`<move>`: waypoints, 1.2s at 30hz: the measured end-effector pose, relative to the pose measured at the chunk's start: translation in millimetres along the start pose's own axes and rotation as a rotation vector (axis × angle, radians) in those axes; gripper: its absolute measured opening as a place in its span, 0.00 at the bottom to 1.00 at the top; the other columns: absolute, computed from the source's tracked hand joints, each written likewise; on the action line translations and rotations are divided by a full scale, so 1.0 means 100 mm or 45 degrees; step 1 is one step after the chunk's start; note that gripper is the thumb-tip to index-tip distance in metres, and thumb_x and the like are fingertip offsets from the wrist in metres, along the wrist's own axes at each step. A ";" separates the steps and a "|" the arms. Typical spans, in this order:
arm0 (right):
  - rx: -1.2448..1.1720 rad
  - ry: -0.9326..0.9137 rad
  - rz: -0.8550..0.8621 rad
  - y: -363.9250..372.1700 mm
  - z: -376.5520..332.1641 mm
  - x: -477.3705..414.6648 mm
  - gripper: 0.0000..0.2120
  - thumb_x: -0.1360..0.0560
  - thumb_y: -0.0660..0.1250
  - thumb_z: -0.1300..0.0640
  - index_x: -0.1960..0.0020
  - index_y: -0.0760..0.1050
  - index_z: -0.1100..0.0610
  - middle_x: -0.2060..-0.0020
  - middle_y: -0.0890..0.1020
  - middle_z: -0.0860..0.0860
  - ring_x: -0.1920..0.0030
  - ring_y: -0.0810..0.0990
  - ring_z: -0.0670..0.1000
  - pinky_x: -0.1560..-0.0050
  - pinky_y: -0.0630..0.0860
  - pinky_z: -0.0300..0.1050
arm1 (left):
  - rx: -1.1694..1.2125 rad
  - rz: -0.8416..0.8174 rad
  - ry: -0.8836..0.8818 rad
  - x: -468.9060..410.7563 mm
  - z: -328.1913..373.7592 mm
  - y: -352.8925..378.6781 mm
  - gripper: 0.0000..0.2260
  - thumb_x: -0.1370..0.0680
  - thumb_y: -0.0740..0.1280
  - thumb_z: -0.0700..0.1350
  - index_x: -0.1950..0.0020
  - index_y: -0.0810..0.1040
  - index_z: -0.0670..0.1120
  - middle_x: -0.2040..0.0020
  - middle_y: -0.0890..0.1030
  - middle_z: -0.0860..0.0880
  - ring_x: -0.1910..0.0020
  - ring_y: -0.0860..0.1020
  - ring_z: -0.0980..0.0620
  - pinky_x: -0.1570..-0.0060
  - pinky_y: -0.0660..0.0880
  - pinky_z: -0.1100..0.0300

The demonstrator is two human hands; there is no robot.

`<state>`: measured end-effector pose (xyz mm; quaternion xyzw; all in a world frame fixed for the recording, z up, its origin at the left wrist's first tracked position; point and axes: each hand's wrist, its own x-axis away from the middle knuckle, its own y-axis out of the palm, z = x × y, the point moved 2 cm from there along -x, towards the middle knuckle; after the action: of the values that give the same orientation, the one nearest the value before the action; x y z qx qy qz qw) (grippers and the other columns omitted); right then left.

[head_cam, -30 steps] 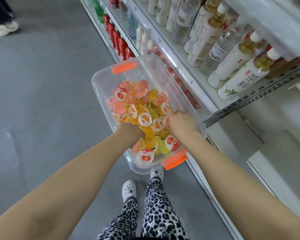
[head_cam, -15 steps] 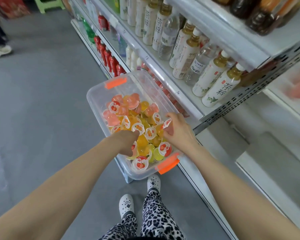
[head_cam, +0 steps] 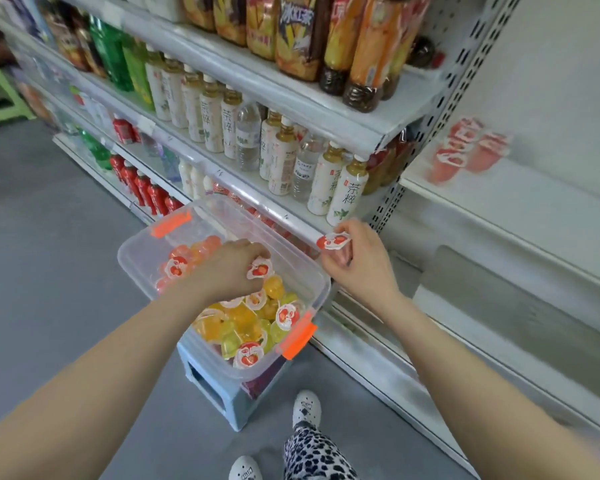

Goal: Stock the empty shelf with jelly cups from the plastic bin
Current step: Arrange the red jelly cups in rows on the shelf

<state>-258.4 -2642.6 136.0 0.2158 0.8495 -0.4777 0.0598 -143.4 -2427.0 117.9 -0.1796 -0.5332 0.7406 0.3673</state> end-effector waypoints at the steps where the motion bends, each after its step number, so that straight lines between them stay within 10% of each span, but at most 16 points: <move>1: -0.002 0.007 0.063 -0.15 0.02 0.02 0.18 0.31 0.71 0.50 0.43 0.71 0.52 0.49 0.75 0.49 0.48 0.73 0.50 0.53 0.71 0.46 | 0.000 0.027 0.036 -0.07 0.11 -0.07 0.23 0.27 0.70 0.52 0.33 0.72 0.52 0.40 0.76 0.50 0.41 0.74 0.49 0.45 0.70 0.57; 11: 0.075 0.283 0.437 -1.67 0.54 -0.13 0.12 0.29 0.69 0.52 0.49 0.69 0.52 0.53 0.76 0.48 0.53 0.74 0.50 0.55 0.67 0.45 | 0.011 0.164 0.450 -0.70 1.44 -0.56 0.22 0.28 0.69 0.55 0.36 0.74 0.53 0.43 0.78 0.52 0.47 0.74 0.53 0.50 0.72 0.57; 19: 0.140 0.528 0.314 -2.27 1.31 -0.55 0.14 0.30 0.71 0.48 0.48 0.73 0.52 0.48 0.80 0.49 0.47 0.77 0.53 0.50 0.70 0.45 | -0.002 0.206 0.533 -1.22 2.16 -0.62 0.23 0.30 0.72 0.55 0.37 0.75 0.52 0.45 0.76 0.52 0.46 0.75 0.53 0.52 0.67 0.62; 36: 0.246 0.292 0.121 -2.04 1.97 -1.20 0.19 0.28 0.71 0.51 0.39 0.74 0.54 0.48 0.76 0.53 0.46 0.75 0.57 0.53 0.63 0.42 | -0.065 0.354 0.459 -1.77 2.70 -0.62 0.21 0.29 0.70 0.59 0.40 0.77 0.51 0.46 0.78 0.53 0.49 0.74 0.54 0.54 0.62 0.64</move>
<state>-258.0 -2936.6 227.6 0.3134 0.7897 -0.5261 -0.0360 -181.5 -2724.2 251.4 -0.3899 -0.4475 0.7263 0.3466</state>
